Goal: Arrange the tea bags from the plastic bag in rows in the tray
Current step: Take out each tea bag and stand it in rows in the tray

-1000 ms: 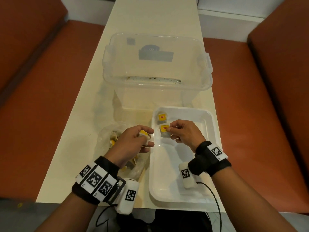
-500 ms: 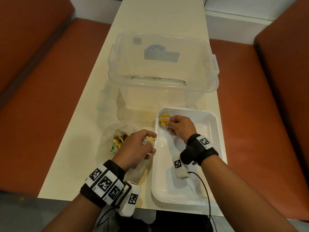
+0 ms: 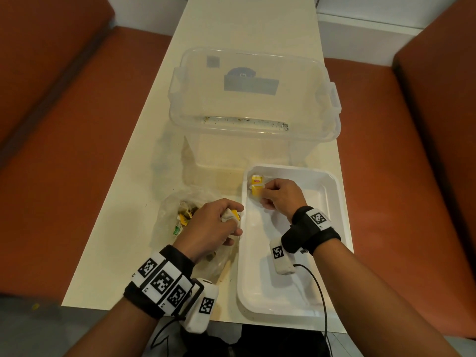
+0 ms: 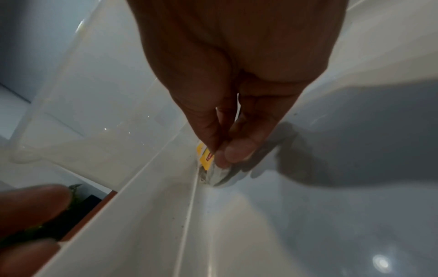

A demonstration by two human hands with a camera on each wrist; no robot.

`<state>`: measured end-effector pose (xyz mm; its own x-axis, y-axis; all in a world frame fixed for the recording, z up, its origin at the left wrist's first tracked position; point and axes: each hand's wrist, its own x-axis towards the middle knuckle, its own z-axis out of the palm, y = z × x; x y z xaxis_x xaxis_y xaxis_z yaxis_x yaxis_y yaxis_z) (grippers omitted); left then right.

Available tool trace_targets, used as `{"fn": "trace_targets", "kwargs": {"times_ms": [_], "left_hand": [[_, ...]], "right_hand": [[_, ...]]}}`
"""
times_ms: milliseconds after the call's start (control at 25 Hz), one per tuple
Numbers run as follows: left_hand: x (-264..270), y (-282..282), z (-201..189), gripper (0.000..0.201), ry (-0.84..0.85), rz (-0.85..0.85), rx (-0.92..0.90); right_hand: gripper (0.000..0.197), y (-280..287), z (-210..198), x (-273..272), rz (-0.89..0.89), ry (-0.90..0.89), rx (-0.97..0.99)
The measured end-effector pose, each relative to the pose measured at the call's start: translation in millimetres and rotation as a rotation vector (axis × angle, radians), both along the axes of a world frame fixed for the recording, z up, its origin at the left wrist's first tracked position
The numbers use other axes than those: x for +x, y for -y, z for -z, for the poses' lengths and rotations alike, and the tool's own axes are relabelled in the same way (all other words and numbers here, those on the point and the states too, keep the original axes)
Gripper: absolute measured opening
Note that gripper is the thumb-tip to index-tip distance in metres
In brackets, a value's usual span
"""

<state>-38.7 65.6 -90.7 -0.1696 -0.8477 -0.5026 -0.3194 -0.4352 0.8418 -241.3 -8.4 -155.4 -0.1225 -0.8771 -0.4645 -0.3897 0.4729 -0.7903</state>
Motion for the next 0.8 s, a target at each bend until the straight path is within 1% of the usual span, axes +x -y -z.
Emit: {"fn": "trace_targets", "kwargs": {"times_ms": [240,480,680,800], "left_hand": [[1.2,0.3,-1.4,0.030,0.010,0.008,0.002],[1.6,1.5,-1.6,0.029,-0.006,0.000,-0.003],[1.7,1.6,-5.5,0.036,-0.139,-0.017,0.011],[1.4,2.3,-9.9,0.036,-0.253,-0.071,0.015]], "right_hand": [[0.009,4.2,9.5,1.6,0.001,-0.137,-0.044],[0.016,4.2,11.8,3.5,-0.006,-0.162,-0.033],[0.027,3.7,13.3,2.3,-0.064,-0.184,-0.060],[0.035,3.4,13.1,2.5,-0.002,-0.141,-0.090]]}}
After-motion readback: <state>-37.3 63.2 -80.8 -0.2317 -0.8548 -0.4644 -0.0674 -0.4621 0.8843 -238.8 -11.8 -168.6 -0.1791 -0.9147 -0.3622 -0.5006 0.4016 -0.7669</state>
